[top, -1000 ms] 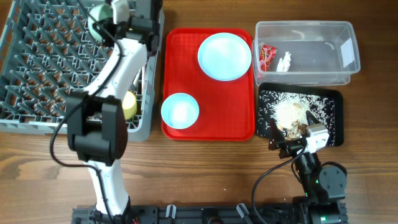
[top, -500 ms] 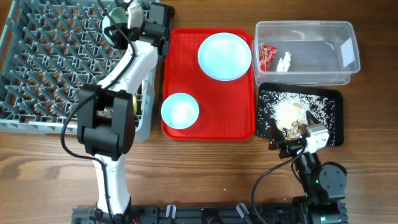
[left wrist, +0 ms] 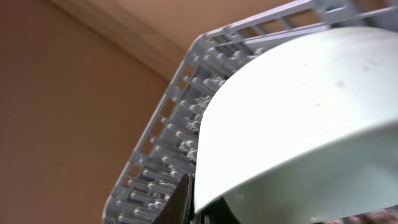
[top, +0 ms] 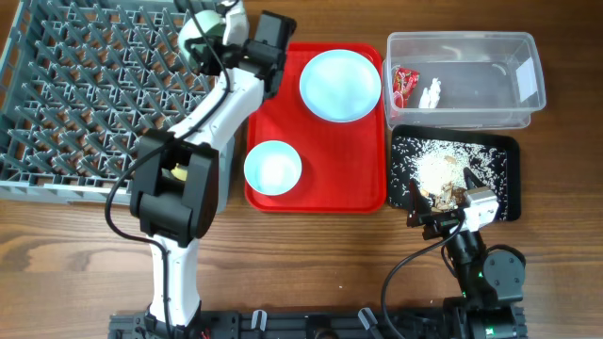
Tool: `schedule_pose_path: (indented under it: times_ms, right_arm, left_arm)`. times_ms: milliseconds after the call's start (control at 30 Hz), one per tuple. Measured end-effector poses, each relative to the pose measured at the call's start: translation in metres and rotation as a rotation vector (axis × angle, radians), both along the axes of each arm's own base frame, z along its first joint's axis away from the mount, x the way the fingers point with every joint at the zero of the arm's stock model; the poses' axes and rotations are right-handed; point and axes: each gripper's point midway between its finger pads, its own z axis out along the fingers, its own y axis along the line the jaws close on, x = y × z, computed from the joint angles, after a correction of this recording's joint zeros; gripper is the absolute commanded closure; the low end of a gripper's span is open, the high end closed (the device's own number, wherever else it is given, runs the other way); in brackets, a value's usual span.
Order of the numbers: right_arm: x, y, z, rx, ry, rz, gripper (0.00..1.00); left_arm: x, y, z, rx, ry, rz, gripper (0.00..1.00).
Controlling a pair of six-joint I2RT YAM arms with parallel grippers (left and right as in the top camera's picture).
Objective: Sort waste into correct bins and load items into the dishwasher rack
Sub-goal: 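Set the green bowl upright into the rack with the left gripper, then reach the left gripper to the light-blue bowl and grasp its rim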
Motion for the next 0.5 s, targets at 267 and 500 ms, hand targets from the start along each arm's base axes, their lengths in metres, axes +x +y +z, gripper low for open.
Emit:
schedule_pose_path:
  times_ms: [267,500]
  right_arm:
    - [0.0,0.0,0.0,0.0,0.0,0.0,0.0]
    - [0.0,0.0,0.0,0.0,0.0,0.0,0.0]
  left_arm:
    - [-0.002,0.003,0.004,0.025,-0.004,0.019,0.96]
    - [-0.003,-0.004,0.007,0.051,0.013,0.007,0.96]
